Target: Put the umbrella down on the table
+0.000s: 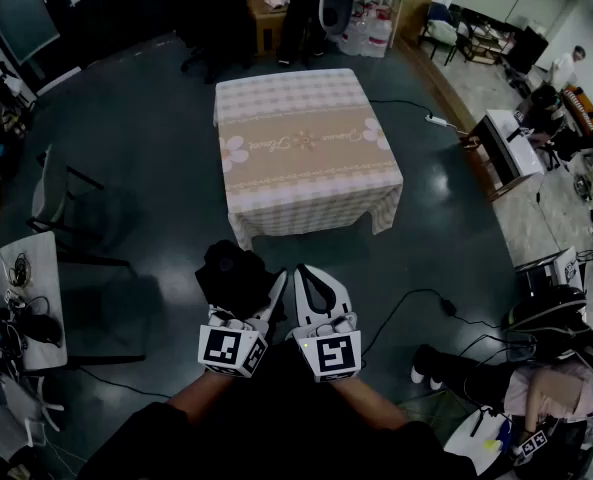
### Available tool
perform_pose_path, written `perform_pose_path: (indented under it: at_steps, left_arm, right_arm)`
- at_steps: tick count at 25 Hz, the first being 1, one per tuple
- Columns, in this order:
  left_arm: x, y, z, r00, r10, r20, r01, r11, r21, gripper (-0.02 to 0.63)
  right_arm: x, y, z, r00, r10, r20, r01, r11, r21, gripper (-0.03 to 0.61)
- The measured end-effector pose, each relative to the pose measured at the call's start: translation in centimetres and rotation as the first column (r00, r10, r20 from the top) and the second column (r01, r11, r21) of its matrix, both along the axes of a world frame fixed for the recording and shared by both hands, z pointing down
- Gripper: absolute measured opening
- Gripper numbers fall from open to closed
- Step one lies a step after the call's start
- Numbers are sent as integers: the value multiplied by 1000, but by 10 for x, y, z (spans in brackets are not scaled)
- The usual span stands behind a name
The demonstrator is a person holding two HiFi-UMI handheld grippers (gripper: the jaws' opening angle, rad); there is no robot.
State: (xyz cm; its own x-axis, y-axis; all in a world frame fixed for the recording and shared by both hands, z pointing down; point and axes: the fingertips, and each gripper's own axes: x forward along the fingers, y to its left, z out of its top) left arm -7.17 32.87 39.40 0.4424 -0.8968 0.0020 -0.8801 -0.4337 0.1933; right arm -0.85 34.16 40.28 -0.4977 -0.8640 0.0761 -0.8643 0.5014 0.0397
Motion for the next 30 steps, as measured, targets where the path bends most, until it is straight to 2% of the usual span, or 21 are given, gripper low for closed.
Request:
perform_pose_path:
  at_steps: [3,9,16,22,27,30]
  left_arm:
    - [5,4,1,1000,-15,0,15,1000,5,365]
    - [6,12,10,999,-37,2,37,999,-16,365]
    - [6,-4,21,999,-33,3,33,998,-54,365]
    - [22,-37,27,1000,19,-11,-19,998,-56,365]
    - [28,-70,26,999,45,-25,-47,997,-59,365]
    - [27,-95,25,998,61,-22,-62,996,-67,365]
  right_arm:
    - [9,4,-8,999,-4,36,3,999,32,15]
    - [36,9,14,991,36,125,-30,998,-52,17]
    - [69,-6,28,986,108,125,-98,992,-84,17]
    - [98,-26,23,974,189,126,-184,982,-51,17]
    - [100,-54,26,970,214,112,-207,976,-75,17]
    - [98,-81,19,965,237,114,-232,971,-57,17]
